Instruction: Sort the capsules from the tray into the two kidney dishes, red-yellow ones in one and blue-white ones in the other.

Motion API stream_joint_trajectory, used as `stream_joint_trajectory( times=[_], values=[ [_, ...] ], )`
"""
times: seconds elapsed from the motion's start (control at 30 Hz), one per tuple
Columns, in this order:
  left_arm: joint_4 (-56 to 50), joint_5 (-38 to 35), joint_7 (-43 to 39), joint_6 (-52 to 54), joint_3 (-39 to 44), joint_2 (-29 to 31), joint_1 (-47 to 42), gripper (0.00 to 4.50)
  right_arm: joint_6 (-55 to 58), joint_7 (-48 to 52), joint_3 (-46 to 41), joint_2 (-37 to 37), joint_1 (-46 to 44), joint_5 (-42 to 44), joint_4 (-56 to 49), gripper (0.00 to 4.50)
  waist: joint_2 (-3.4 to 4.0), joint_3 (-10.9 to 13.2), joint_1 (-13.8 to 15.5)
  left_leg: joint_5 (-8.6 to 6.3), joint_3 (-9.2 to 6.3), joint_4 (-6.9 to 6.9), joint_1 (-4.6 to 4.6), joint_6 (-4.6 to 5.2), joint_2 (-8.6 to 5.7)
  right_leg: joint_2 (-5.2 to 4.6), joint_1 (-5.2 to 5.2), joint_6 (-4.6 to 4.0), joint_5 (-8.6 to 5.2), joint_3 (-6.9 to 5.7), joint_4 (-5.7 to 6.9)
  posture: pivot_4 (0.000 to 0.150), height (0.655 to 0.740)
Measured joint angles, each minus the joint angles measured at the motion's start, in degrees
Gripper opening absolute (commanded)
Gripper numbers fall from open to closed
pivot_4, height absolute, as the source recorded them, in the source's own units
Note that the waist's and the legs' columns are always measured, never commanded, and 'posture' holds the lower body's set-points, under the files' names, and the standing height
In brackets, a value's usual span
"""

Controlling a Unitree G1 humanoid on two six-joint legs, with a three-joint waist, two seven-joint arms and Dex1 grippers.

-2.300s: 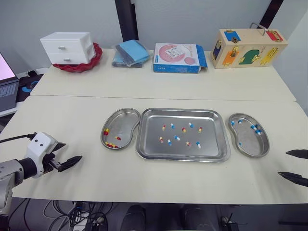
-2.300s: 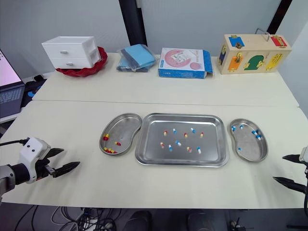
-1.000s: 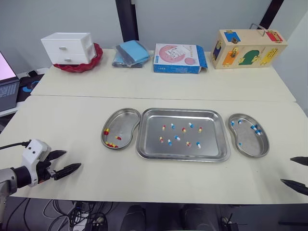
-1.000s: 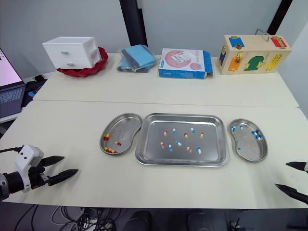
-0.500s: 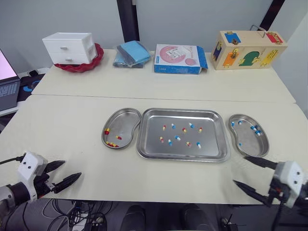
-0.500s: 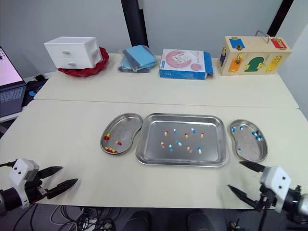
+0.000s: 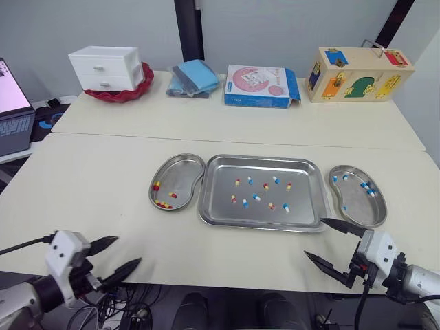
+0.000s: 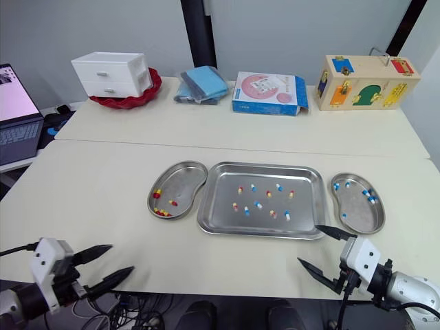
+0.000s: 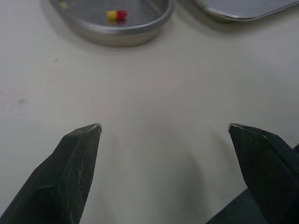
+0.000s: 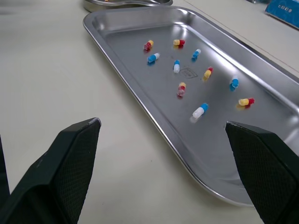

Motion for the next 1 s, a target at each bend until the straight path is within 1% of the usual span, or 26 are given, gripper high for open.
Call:
stream_joint_trajectory(
  times=[0.07, 0.1, 0.17, 0.27, 0.37, 0.43, 0.47, 0.53, 0.67, 0.8, 1.0],
  values=[
    [-2.41, -0.62, 0.97, 0.94, -1.90, 0.20, -1.98, 4.50, -1.21, 0.25, 0.14, -0.45, 0.31, 0.03, 0.73, 4.48, 0.02, -0.01, 0.24, 0.00, -0.01, 0.03, 0.02, 0.00, 0.00, 0.02, 0.01, 0.00, 0.00, -0.01, 0.05, 0.150, 0.7312],
    [-2.99, -0.65, 1.44, 1.46, -3.46, 0.40, -4.37, 4.50, -1.84, 0.61, 0.30, -0.68, 0.59, 0.02, 1.39, 4.48, 0.07, -0.02, 0.33, 0.00, -0.02, 0.08, 0.03, 0.00, -0.01, 0.02, 0.04, 0.00, 0.00, -0.01, 0.06, 0.150, 0.7312],
    [-4.47, -0.66, 2.68, 3.22, -9.46, 1.38, -13.01, 4.50, -3.44, 1.31, 1.27, -1.17, 0.53, -0.03, 3.62, 4.48, 0.18, 0.04, 0.86, 0.00, -0.30, 0.38, 0.03, 0.00, -0.05, 0.02, 0.27, 0.00, 0.00, -0.23, 0.06, 0.150, 0.7312],
    [-4.86, -0.20, 3.86, 5.38, -16.46, 2.31, -22.94, 4.50, -5.26, 1.76, 1.95, -1.35, 0.17, -0.02, 4.57, 4.48, 0.22, 0.03, 0.60, -0.01, -0.30, 0.42, 0.14, 0.00, -0.06, 0.03, 0.43, 0.02, 0.01, -0.21, 0.06, 0.150, 0.7312],
    [-1.56, 2.28, 5.01, 6.99, -23.54, 2.18, -32.50, 4.50, -6.29, 1.75, 2.52, -1.45, 0.76, -0.05, 5.47, 4.48, 0.30, 0.08, 0.30, -0.01, -0.37, 0.40, 0.26, 0.01, -0.05, 0.08, 0.54, 0.02, 0.01, -0.25, 0.05, 0.150, 0.7312],
    [1.78, 4.48, 5.28, 7.12, -27.81, 1.82, -37.91, 4.13, -6.60, 1.52, 3.16, -1.44, 1.06, -0.06, 5.66, 4.50, 0.34, 0.10, 0.05, -0.01, -0.36, 0.40, 0.31, 0.01, -0.05, 0.09, 0.59, 0.02, 0.01, -0.23, 0.05, 0.150, 0.7312],
    [2.88, 5.27, 5.41, 7.14, -29.19, 1.65, -39.39, 3.98, -6.63, 1.40, 3.39, -1.41, 1.16, -0.08, 5.71, 4.50, 0.36, 0.09, 0.00, -0.01, -0.36, 0.40, 0.34, 0.01, -0.05, 0.08, 0.62, 0.02, 0.01, -0.23, 0.04, 0.150, 0.7312],
    [6.60, 7.87, 5.78, 7.38, -33.38, 1.09, -43.33, 3.35, -6.81, 0.88, 3.99, -1.34, 1.45, -0.09, 5.70, 4.50, 0.37, 0.10, 0.08, -0.01, -0.37, 0.41, 0.34, 0.01, -0.05, 0.08, 0.64, 0.02, 0.01, -0.24, 0.01, 0.150, 0.7312],
    [10.73, 11.02, 6.62, 8.98, -38.52, -0.93, -48.26, 3.35, -6.83, -0.39, 4.20, -1.33, 1.91, -0.13, 5.50, 4.50, 0.36, 0.11, 0.35, -0.01, -0.41, 0.44, 0.31, 0.01, -0.06, 0.08, 0.67, 0.02, 0.01, -0.28, -0.02, 0.150, 0.7312],
    [12.36, 13.23, 7.28, 9.97, -41.19, -2.55, -52.10, 3.35, -6.63, -1.47, 4.79, -1.33, 1.99, -0.17, 4.43, 4.50, 0.37, 0.12, 0.36, -0.01, -0.46, 0.42, 0.31, 0.01, -0.06, 0.08, 0.68, 0.02, 0.00, -0.31, -0.04, 0.150, 0.7312],
    [16.47, 15.61, 6.91, 14.25, -45.74, -4.28, -58.06, 3.35, -4.68, -3.28, 6.12, -1.44, 1.52, -0.22, 2.48, 4.50, 0.38, 0.13, 0.36, -0.01, -0.51, 0.44, 0.28, 0.01, -0.07, 0.08, 0.70, 0.03, 0.00, -0.36, -0.06, 0.150, 0.7312]
  ],
)
